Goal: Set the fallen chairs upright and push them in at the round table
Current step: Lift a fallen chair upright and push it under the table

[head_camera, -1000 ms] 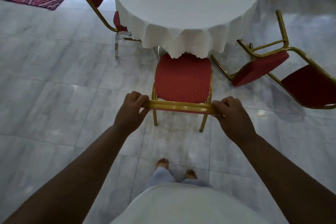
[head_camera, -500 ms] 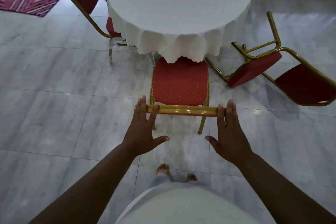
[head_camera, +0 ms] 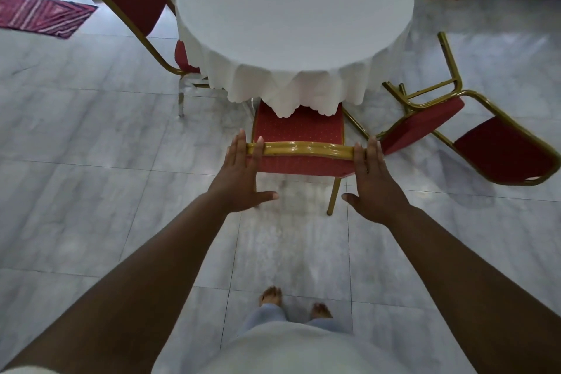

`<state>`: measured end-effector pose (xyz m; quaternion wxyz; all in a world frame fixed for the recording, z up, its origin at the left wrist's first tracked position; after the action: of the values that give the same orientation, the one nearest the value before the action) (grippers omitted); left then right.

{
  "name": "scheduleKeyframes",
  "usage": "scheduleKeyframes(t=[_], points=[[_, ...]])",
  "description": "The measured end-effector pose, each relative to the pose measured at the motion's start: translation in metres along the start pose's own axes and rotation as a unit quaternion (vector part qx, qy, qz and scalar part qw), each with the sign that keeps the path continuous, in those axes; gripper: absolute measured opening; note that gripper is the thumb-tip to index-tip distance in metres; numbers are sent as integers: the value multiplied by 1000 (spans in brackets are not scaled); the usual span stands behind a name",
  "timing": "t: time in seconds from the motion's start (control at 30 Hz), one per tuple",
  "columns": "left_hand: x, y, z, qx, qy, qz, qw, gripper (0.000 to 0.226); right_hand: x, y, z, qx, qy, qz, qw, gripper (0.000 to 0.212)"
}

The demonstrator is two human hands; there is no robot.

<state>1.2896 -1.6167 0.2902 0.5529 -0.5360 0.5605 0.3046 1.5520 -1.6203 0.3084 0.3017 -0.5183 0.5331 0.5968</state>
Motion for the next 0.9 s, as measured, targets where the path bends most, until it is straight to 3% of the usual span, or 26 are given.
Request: scheduleKeyframes(t=[0.23,0.9], points=[[-12,12,31,-1,46,0,999,128,-9,-1,35,12,26,7,1000,118],[-16,39,41,-11,26,-2,1000,127,-2,17,62,51,74,8,996,121]])
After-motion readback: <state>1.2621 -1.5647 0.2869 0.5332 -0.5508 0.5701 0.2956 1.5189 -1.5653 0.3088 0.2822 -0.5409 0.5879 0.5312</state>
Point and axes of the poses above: each hand's wrist, its own z-axis towards the middle knuckle, its own x-axis out of the palm, y = z × x, the point moved 9 cm from there along z, towards the middle knuckle, and after that the axes turned 3 degrees about z, right-handed, at the moved point
